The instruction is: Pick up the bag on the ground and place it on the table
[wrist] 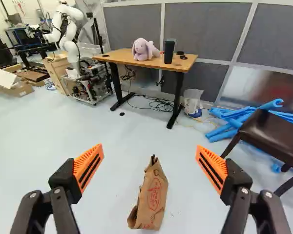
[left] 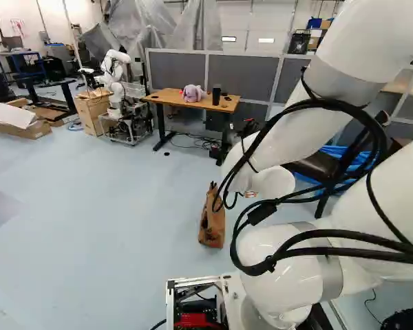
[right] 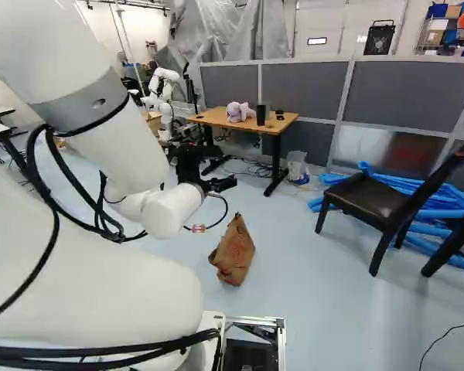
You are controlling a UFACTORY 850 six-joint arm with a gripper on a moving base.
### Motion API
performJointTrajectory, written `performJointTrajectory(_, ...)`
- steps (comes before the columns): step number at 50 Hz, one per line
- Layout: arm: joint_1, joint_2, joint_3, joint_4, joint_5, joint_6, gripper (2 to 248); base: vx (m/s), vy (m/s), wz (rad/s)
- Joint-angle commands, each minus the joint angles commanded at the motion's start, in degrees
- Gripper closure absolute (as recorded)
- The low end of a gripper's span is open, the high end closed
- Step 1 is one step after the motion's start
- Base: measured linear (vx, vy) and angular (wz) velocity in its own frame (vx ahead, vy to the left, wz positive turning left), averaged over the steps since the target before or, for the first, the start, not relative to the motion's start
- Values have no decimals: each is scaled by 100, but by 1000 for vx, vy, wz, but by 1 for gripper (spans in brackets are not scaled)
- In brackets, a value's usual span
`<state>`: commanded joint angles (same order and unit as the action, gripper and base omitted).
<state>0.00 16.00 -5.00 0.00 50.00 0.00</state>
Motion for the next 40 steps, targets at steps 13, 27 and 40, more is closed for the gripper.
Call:
performJointTrajectory(13,13,-50,-42,0,0,0,3,125,47,-10)
performJointTrajectory(27,17,-206,-175,0,0,0,3,-7,1,3)
performJointTrajectory(40,36,-634,-555,42,-61,0,3,0,0,0)
